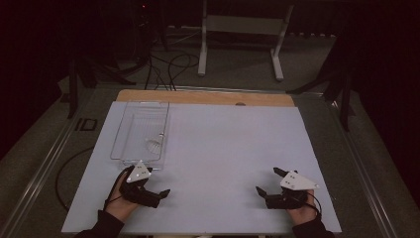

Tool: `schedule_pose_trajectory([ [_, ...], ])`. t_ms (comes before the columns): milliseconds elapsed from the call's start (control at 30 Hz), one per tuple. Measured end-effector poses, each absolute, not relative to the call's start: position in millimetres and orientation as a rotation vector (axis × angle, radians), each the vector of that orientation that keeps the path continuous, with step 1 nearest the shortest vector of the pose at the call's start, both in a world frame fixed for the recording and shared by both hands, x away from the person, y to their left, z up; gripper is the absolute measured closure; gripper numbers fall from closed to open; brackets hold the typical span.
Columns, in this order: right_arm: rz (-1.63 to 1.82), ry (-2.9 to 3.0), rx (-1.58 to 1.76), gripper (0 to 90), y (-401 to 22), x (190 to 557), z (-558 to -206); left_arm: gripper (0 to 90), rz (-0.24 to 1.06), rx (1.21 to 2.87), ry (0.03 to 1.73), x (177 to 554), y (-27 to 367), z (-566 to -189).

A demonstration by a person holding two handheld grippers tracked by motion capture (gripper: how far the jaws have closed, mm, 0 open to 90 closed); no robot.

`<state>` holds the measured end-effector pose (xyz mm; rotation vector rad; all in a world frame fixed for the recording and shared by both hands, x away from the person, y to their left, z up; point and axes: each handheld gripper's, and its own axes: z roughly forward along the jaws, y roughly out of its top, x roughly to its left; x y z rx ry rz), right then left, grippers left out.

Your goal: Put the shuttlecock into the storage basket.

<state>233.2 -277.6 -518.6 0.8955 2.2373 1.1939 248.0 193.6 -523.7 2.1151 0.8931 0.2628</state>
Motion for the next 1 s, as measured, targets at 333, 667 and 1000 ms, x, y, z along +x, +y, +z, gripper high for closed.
schedule_pose_trajectory([
  [333,1.192,2.242,0.892,9.6,-277.5,233.0,-518.4,0.1,0.286,2.100,0.881,245.3,193.4,-529.3],
  [667,1.188,2.250,0.889,9.6,-276.7,233.1,-519.2,0.1,0.303,2.112,0.893,244.9,188.9,-531.8],
  [1000,1.188,2.252,0.892,9.6,-276.6,233.1,-519.2,0.1,0.295,2.099,0.891,244.6,191.6,-531.4],
])
